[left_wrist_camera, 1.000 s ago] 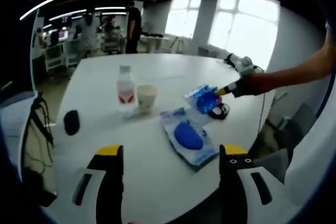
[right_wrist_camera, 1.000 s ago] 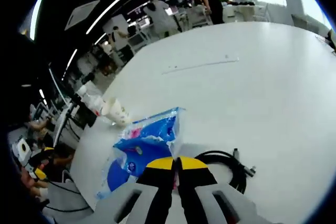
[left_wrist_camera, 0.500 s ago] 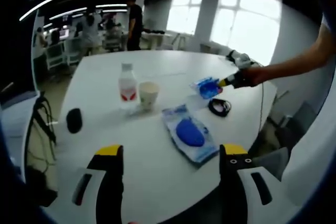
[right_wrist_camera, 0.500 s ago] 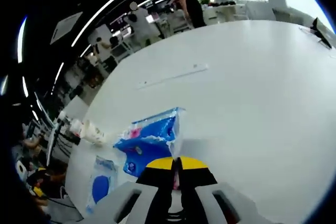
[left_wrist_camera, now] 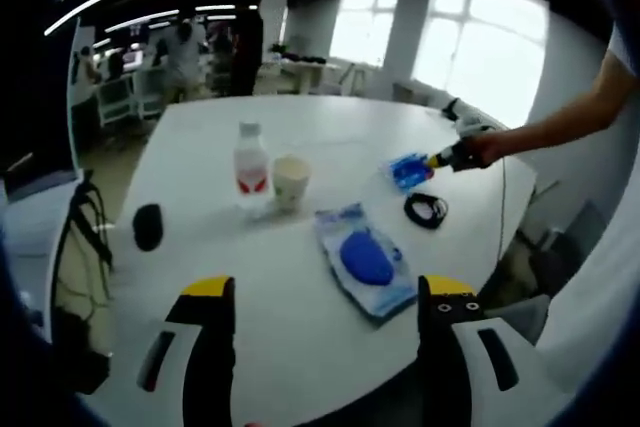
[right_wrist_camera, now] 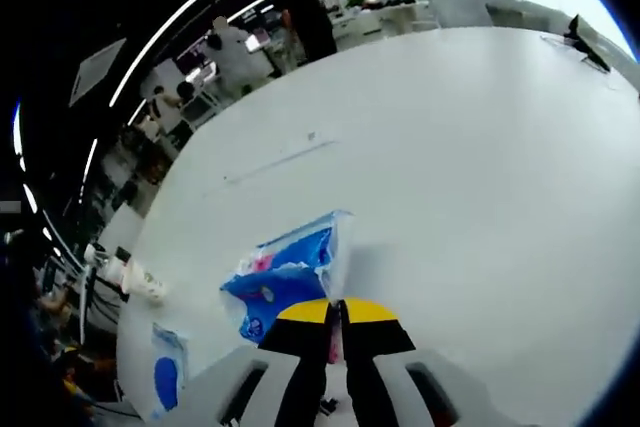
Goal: Arrange the tabletop items into an orderly group along one side of the table until the central work area is clear of visible clutter.
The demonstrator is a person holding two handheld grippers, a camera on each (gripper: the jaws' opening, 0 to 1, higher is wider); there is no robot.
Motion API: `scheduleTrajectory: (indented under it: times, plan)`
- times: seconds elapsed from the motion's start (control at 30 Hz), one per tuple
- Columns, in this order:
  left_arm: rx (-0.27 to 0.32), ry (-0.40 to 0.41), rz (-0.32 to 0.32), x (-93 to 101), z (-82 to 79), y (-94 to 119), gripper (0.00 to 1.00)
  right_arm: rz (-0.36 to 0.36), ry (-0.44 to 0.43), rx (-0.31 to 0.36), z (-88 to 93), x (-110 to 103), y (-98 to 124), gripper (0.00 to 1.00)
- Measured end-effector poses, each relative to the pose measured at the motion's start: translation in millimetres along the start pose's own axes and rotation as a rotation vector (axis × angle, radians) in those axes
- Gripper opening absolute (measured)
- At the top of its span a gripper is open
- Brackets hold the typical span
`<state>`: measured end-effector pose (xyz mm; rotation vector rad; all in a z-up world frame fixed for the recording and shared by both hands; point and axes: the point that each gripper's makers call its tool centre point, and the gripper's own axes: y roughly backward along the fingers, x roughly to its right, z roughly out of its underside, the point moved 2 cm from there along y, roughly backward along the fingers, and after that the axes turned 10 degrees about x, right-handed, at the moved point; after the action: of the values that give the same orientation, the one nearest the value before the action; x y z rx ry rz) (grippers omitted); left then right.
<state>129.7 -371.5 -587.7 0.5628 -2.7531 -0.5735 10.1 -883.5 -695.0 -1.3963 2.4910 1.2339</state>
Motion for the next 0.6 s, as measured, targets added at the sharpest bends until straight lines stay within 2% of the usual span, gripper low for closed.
scheduleTrajectory:
  times: [0.07, 0.27, 0.6]
  plan:
    - [-0.006, -0.002, -0.001, 0.7, 0.3, -0.5, 0.75, 0.006, -0.002, -0.001, 2.2, -2.5, 2.7, 0.0]
    - [-0.027, -0.002, -0.011, -0.8, 2.9, 2.1, 0.75, 0.008, -0.003, -0.03, 3.7, 10.6, -12.6, 0.0]
    - [-0.046, -0.001, -0.026, -1.5, 2.3, 2.7, 0.75, 0.01, -0.015, -0.037, 2.3, 18.0, -23.9, 0.01]
